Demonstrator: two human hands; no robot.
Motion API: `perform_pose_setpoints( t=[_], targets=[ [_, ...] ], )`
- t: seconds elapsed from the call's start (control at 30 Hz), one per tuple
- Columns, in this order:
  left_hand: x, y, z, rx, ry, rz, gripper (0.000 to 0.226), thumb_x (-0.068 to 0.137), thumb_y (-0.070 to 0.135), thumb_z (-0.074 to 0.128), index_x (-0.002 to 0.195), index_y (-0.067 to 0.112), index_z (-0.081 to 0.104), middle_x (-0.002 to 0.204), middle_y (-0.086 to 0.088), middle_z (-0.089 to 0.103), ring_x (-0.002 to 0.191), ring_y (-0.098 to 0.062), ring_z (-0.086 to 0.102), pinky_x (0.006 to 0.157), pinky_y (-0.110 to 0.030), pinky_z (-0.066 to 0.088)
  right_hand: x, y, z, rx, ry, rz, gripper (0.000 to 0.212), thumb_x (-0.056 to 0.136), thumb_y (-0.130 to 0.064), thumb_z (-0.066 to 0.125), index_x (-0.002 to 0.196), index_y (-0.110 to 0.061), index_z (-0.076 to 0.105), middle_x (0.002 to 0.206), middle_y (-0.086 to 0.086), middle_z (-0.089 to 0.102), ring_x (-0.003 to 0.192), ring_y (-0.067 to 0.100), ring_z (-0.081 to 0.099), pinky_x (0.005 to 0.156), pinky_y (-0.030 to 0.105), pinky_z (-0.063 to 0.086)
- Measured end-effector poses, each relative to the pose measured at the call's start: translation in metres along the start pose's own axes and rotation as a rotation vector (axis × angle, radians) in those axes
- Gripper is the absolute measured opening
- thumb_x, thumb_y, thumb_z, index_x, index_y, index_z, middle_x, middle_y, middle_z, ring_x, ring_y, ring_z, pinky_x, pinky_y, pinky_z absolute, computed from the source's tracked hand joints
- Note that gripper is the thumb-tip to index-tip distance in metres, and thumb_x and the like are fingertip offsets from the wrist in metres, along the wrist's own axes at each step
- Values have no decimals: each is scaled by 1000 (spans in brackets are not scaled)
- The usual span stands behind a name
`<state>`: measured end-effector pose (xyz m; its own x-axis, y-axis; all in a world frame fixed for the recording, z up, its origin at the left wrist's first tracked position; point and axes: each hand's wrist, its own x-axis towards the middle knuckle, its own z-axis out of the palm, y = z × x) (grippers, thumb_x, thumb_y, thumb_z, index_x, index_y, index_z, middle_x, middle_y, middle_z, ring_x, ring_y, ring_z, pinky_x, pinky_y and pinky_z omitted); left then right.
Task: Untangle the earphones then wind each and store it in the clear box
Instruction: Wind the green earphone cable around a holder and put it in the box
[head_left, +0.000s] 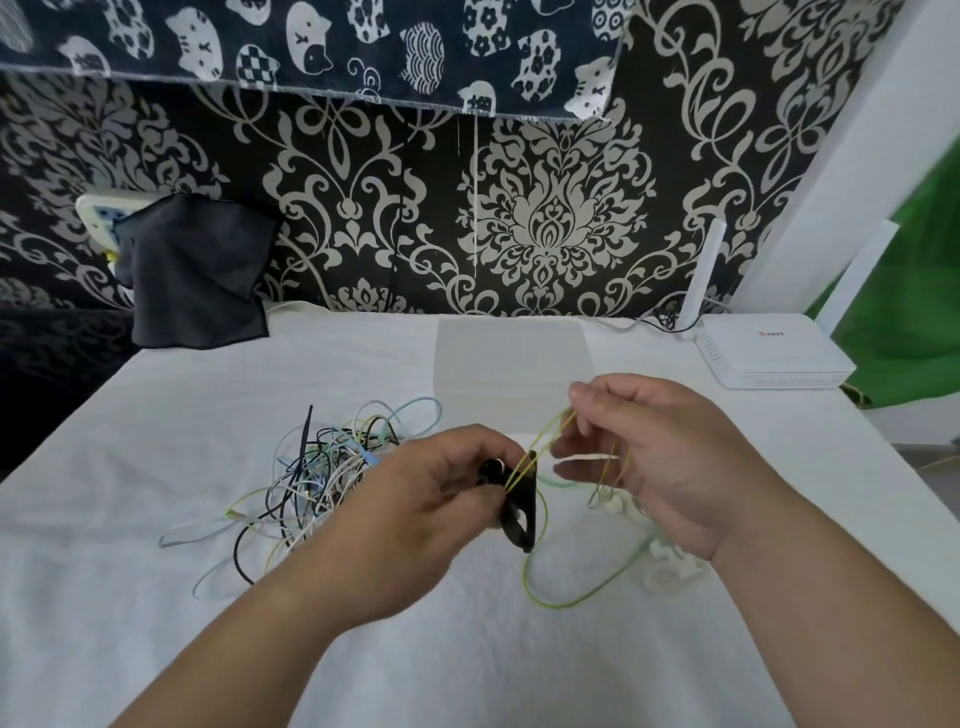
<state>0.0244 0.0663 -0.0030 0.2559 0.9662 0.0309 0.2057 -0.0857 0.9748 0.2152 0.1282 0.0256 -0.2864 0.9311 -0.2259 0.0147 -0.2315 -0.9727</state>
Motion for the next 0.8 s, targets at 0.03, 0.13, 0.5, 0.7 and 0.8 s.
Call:
perform_pose_setpoints(
  t=[0.03, 0.13, 0.5, 0.7, 0.8],
  targets=[
    [0, 0, 1, -10, -1, 5, 22, 89, 11, 52, 100, 20, 69, 84, 1, 72, 78, -12, 68, 76, -18, 48, 0, 0, 2, 12, 4, 39, 34, 97, -18, 58, 65, -10, 54, 79, 15, 70, 70, 25, 68, 72, 41, 57],
    [-1, 0, 4, 42, 1, 31, 24, 91, 10, 53, 102, 26, 67, 85, 4, 70, 80, -12, 63, 76, -22, 47, -3, -1, 3, 38, 9, 163, 36, 100, -20, 54, 66, -11, 48, 96, 25, 74, 74, 36, 73, 66, 38, 57],
    [-1, 2, 8, 153, 62, 4, 25, 96, 0, 54, 106, 23, 54, 92, -1, 69, 83, -27, 62, 70, -38, 46, 0, 0, 1, 113, 26, 142, 37, 100, -18, 52, 65, -12, 43, 91, 26, 74, 63, 29, 71, 64, 35, 55],
    [-1, 0, 6, 132, 69, 3, 20, 89, 0, 64, 92, 20, 64, 88, 4, 72, 84, -10, 68, 75, -14, 49, 2, 2, -2, 101, 62, 116, 37, 99, -19, 56, 63, -10, 49, 85, 20, 75, 64, 29, 68, 63, 34, 56],
    [-1, 1, 6, -48, 22, -2, 13, 84, 5, 67, 89, 17, 65, 87, -2, 72, 80, -16, 68, 74, -21, 50, 3, 5, -2, 91, 97, 105, 35, 97, -20, 60, 64, -10, 53, 76, 15, 71, 57, 24, 65, 55, 29, 54]
  ],
)
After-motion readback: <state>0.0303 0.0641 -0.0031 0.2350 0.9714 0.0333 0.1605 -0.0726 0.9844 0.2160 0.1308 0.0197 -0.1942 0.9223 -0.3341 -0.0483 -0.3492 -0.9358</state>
